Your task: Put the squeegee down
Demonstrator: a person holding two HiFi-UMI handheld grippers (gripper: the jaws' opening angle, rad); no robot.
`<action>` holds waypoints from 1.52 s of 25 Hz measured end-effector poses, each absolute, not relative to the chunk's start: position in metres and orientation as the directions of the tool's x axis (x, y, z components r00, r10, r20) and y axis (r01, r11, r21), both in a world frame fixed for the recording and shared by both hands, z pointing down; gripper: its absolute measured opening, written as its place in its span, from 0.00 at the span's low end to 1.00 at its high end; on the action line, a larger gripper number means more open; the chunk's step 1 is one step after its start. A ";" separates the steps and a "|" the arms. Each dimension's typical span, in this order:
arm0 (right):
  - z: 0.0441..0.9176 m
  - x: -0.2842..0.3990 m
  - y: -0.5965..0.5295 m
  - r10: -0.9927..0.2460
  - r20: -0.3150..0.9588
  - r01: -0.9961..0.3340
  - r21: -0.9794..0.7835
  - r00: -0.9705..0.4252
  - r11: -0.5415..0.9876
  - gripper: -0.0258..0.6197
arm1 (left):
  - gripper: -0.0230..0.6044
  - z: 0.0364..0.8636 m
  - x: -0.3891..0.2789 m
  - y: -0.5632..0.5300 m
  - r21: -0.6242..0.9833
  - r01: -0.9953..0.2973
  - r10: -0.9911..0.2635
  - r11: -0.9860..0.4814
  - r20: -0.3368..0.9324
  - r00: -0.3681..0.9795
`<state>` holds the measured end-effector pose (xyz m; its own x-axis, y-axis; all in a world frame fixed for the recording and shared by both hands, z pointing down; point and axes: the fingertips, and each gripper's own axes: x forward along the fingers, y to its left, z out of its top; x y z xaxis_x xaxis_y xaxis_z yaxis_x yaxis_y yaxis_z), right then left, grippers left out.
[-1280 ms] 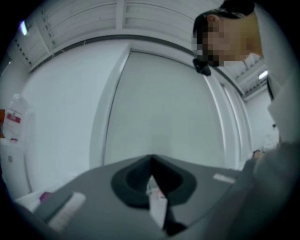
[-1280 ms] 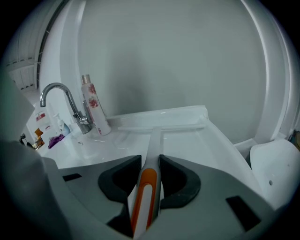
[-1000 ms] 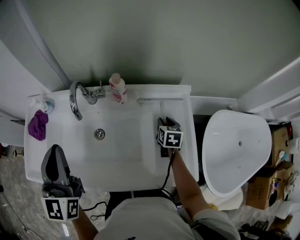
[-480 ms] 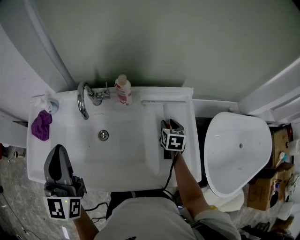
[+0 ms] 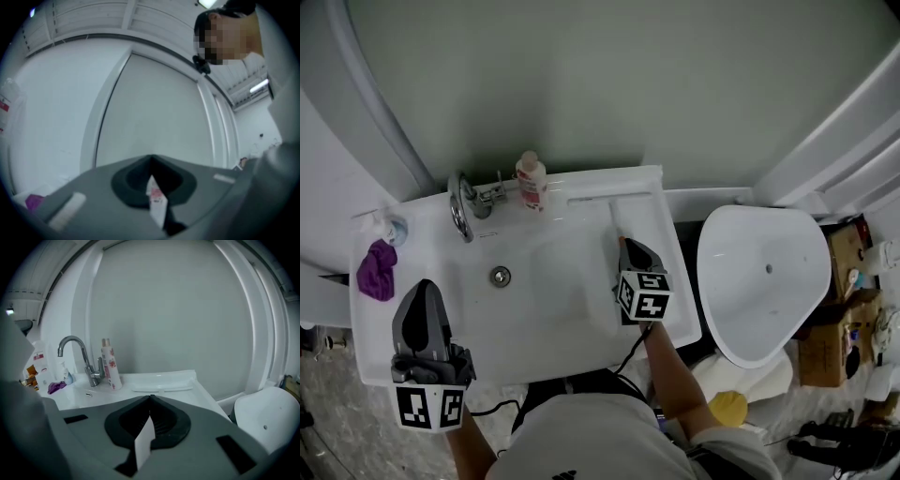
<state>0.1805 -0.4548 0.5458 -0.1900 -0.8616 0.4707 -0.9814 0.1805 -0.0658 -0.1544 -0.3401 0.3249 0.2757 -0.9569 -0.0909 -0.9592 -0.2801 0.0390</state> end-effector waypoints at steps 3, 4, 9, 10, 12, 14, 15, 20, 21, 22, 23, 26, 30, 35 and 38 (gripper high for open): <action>0.529 0.180 -0.437 -0.885 0.434 -0.985 -0.062 -0.171 0.160 0.04 | 0.05 0.323 -0.151 -0.340 0.041 -0.945 -0.943 -0.324 -0.099 0.319; 0.524 0.180 -0.430 -0.891 0.424 -0.986 -0.058 -0.164 0.154 0.04 | 0.05 0.322 -0.149 -0.339 0.041 -0.940 -0.937 -0.339 -0.103 0.333; 0.499 0.178 -0.401 -0.914 0.378 -0.989 -0.044 -0.144 0.138 0.04 | 0.05 0.317 -0.142 -0.334 0.048 -0.912 -0.908 -0.408 -0.128 0.400; 0.494 0.177 -0.395 -0.918 0.369 -0.989 -0.049 -0.145 0.136 0.04 | 0.05 0.316 -0.141 -0.333 0.050 -0.906 -0.902 -0.421 -0.132 0.411; 0.485 0.175 -0.383 -0.926 0.350 -0.990 -0.063 -0.142 0.128 0.04 | 0.05 0.314 -0.138 -0.329 0.053 -0.894 -0.890 -0.445 -0.140 0.435; 0.475 0.175 -0.371 -0.934 0.331 -0.991 -0.065 -0.132 0.117 0.04 | 0.05 0.313 -0.135 -0.326 0.056 -0.882 -0.877 -0.468 -0.147 0.457; 0.470 0.174 -0.366 -0.939 0.321 -0.992 -0.062 -0.125 0.111 0.04 | 0.05 0.312 -0.134 -0.325 0.056 -0.876 -0.871 -0.479 -0.150 0.467; 0.444 0.171 -0.341 -0.960 0.265 -0.996 -0.025 -0.089 0.086 0.04 | 0.05 0.309 -0.130 -0.317 0.058 -0.850 -0.845 -0.523 -0.164 0.509; 0.439 0.170 -0.336 -0.964 0.254 -0.997 -0.021 -0.083 0.081 0.04 | 0.05 0.308 -0.129 -0.316 0.059 -0.846 -0.840 -0.530 -0.166 0.516; 0.435 0.170 -0.331 -0.967 0.243 -0.997 -0.019 -0.078 0.075 0.04 | 0.05 0.307 -0.128 -0.314 0.059 -0.841 -0.836 -0.538 -0.169 0.523; 0.430 0.169 -0.326 -0.970 0.231 -0.997 -0.018 -0.072 0.069 0.04 | 0.05 0.307 -0.127 -0.313 0.059 -0.836 -0.831 -0.545 -0.171 0.530; 0.413 0.168 -0.311 -0.980 0.192 -0.999 -0.016 -0.052 0.050 0.04 | 0.05 0.304 -0.125 -0.307 0.057 -0.823 -0.816 -0.565 -0.181 0.548; 0.389 0.166 -0.292 -0.991 0.132 -0.999 -0.026 -0.028 0.025 0.04 | 0.05 0.300 -0.124 -0.299 0.050 -0.809 -0.800 -0.586 -0.191 0.568; 0.366 0.161 -0.268 -0.998 0.070 -0.999 -0.040 0.004 -0.007 0.04 | 0.05 0.297 -0.123 -0.291 0.045 -0.787 -0.777 -0.615 -0.204 0.596; 0.356 0.158 -0.254 -0.999 0.047 -0.999 -0.026 0.019 -0.020 0.04 | 0.05 0.294 -0.123 -0.285 0.042 -0.777 -0.766 -0.628 -0.212 0.607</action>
<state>0.1579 -0.2537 0.3555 0.0185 -0.9987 0.0468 -0.9995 -0.0198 -0.0264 -0.1231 -0.2850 0.2936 0.6073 -0.7657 -0.2116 -0.7771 -0.6279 0.0418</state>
